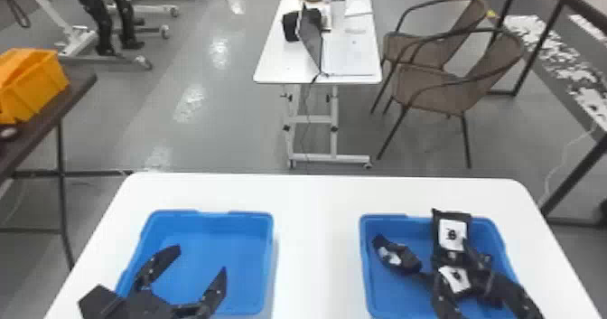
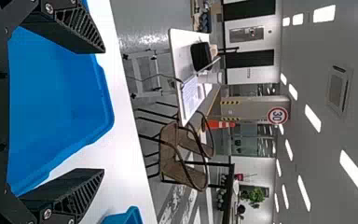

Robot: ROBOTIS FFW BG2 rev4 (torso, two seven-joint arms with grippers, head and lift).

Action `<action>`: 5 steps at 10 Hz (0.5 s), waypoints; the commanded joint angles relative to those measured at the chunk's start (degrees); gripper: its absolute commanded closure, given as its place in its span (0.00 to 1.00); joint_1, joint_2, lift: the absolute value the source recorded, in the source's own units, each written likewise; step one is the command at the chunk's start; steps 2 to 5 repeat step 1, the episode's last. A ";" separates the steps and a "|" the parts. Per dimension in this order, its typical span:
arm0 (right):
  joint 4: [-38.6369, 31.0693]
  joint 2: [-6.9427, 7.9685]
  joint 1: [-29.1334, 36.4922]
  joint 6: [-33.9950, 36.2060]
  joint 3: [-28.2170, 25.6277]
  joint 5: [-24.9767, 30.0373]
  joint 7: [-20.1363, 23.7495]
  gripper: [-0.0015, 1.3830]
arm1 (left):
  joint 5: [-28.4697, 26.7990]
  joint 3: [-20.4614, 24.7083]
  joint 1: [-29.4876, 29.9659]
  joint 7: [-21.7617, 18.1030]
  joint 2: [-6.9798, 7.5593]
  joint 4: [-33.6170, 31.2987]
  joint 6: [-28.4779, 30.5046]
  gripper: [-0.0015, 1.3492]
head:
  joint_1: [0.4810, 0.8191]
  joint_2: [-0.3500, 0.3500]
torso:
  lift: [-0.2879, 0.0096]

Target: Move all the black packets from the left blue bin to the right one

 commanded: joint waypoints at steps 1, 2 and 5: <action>0.01 -0.10 -0.13 0.14 0.00 0.00 0.21 0.09 | -0.01 -0.15 -0.06 -0.05 -0.15 0.00 0.11 0.09 | 0.63 0.58 | 0.97; 0.01 -0.10 -0.13 0.14 0.00 0.00 0.21 0.09 | -0.01 -0.15 -0.06 -0.05 -0.15 0.00 0.11 0.09 | 0.63 0.58 | 0.97; 0.01 -0.10 -0.13 0.14 0.00 0.00 0.21 0.09 | -0.01 -0.15 -0.06 -0.05 -0.15 0.00 0.11 0.09 | 0.63 0.58 | 0.97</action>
